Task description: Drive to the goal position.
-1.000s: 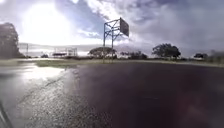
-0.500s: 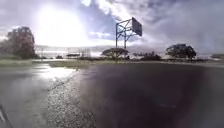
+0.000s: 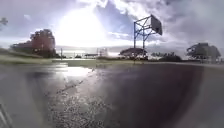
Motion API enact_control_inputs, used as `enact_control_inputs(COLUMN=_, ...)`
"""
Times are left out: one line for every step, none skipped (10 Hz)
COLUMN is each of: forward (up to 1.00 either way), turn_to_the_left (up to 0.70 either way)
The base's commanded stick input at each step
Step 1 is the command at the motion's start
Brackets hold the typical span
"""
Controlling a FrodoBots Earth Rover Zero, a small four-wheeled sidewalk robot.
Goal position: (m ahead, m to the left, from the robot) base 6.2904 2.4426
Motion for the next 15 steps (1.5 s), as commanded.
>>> enact_control_inputs(forward=0.70, turn_to_the_left=0.35)
enact_control_inputs(forward=0.70, turn_to_the_left=0.35)
enact_control_inputs(forward=0.70, turn_to_the_left=0.35)
enact_control_inputs(forward=0.70, turn_to_the_left=0.35)
enact_control_inputs(forward=0.70, turn_to_the_left=0.35)
enact_control_inputs(forward=0.70, turn_to_the_left=0.35)
enact_control_inputs(forward=0.70, turn_to_the_left=0.35)
enact_control_inputs(forward=0.70, turn_to_the_left=0.35)
enact_control_inputs(forward=0.70, turn_to_the_left=0.35)
enact_control_inputs(forward=0.70, turn_to_the_left=0.35)
enact_control_inputs(forward=0.70, turn_to_the_left=0.00)
enact_control_inputs(forward=0.70, turn_to_the_left=0.00)
enact_control_inputs(forward=0.70, turn_to_the_left=0.00)
enact_control_inputs(forward=0.70, turn_to_the_left=0.00)
enact_control_inputs(forward=0.70, turn_to_the_left=0.00)
